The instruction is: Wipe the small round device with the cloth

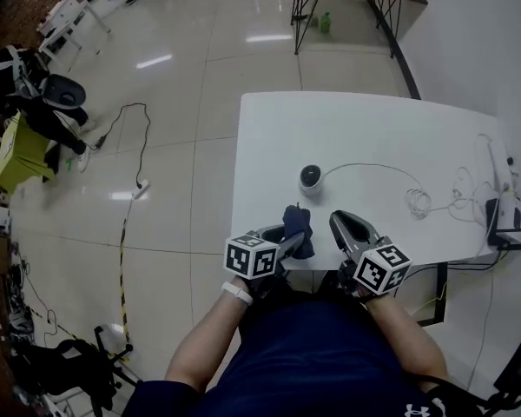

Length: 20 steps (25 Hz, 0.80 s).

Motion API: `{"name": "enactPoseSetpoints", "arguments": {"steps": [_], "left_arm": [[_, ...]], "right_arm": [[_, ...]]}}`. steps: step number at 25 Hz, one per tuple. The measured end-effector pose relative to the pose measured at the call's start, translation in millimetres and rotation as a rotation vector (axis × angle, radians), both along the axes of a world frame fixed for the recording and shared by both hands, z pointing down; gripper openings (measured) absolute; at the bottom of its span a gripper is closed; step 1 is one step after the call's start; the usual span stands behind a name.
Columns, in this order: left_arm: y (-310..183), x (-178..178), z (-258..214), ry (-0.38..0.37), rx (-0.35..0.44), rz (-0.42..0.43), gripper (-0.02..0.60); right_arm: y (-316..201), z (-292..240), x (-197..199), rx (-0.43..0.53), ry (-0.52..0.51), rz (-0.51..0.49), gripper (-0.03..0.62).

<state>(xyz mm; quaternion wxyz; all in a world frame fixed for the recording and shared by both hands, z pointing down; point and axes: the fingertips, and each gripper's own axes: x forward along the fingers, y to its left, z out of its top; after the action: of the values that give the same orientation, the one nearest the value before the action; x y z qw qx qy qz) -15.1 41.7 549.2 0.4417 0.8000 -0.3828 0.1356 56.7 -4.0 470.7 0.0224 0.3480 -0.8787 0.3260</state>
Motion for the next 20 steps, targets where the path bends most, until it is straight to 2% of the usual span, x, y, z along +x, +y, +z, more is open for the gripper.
{"name": "enactPoseSetpoints", "arguments": {"steps": [2, 6, 9, 12, 15, 18, 20], "left_arm": [[4, -10, 27, -0.069, -0.05, -0.028, 0.147], [1, -45, 83, -0.3, -0.146, -0.087, 0.153], [-8, -59, 104, -0.425, -0.183, -0.134, 0.271], [-11, -65, 100, -0.522, -0.175, -0.178, 0.31], [-8, -79, 60, -0.597, -0.071, -0.274, 0.341], [2, -92, 9, -0.632, 0.106, -0.346, 0.338], [12, -77, -33, -0.59, 0.249, -0.334, 0.27]], "right_arm": [[6, -3, 6, 0.034, 0.012, -0.035, 0.034], [22, -7, 22, 0.047, -0.03, -0.102, 0.026], [29, -4, 41, 0.033, -0.046, -0.117, 0.026], [32, -2, 51, 0.018, -0.051, -0.121, 0.026], [31, -8, 50, 0.04, -0.036, -0.13, 0.026], [29, -15, 43, 0.085, 0.004, -0.14, 0.026], [28, -21, 38, 0.131, 0.039, -0.148, 0.026]]}}
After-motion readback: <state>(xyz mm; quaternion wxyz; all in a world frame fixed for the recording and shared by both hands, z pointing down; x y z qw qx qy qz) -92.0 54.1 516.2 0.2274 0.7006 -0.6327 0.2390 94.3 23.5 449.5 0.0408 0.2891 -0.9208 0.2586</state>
